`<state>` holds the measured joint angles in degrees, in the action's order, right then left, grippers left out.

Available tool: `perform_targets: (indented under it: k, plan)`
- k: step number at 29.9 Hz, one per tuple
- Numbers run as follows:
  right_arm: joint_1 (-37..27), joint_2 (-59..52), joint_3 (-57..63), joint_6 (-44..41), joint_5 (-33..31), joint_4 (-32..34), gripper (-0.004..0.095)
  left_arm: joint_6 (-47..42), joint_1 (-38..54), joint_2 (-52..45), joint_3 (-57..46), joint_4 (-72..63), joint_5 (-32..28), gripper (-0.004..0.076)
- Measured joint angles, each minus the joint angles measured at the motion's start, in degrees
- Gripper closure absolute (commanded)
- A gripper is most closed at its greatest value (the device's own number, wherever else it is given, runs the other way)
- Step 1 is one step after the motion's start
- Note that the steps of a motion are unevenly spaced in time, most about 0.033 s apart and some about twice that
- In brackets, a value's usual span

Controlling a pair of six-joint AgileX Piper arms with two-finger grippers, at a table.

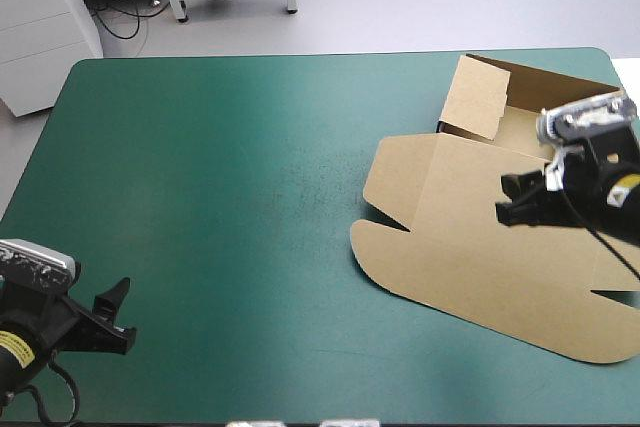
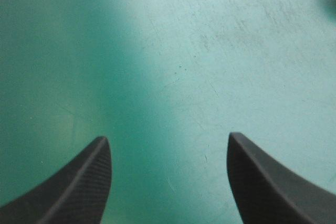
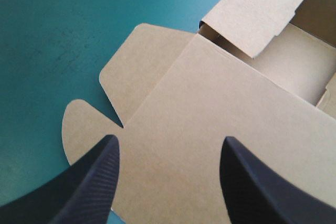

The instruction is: Fold the box

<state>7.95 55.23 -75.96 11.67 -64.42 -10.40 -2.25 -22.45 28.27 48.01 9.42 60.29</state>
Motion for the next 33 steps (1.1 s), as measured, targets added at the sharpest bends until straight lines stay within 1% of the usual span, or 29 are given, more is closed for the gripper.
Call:
perform_targets:
  k: [7,12,15,17,19,23,24,29,33]
  plan:
    - [0.0,-15.97,18.16,0.92,3.69,0.84,0.051,-0.29,0.0,-6.7,-7.69,-0.84,-2.6,0.0275]
    - [0.0,-26.3,28.93,1.33,7.14,0.81,0.0518,-0.29,0.0,-12.28,-11.44,-2.6,-5.24,0.0275]
    - [0.0,-31.44,34.39,1.32,7.68,0.6,0.0536,-0.29,0.0,-15.25,-13.27,-3.76,-6.4,0.0279]
    - [0.0,-34.03,37.12,1.32,7.88,0.55,0.0596,-0.29,0.0,-16.76,-14.36,-4.0,-6.51,0.0294]
    - [0.0,-36.67,39.81,1.32,7.89,0.55,0.0684,-0.29,0.0,-17.93,-15.63,-4.33,-6.51,0.0314]
    - [0.0,-41.03,43.88,1.32,7.31,0.04,0.0899,-0.29,0.0,-19.03,-17.76,-5.45,-6.52,0.0337]
    - [0.0,-41.84,44.5,1.32,7.22,-0.06,0.093,-0.29,0.0,-19.24,-18.31,-5.69,-6.52,0.0344]
    - [0.0,-46.45,47.5,1.1,7.37,-0.13,0.0922,-0.29,0.0,-19.43,-21.09,-6.59,-6.93,0.0408]
    - [0.0,-48.57,47.76,0.37,7.85,0.19,0.0927,-0.29,0.0,-19.53,-21.76,-6.91,-7.95,0.0493]
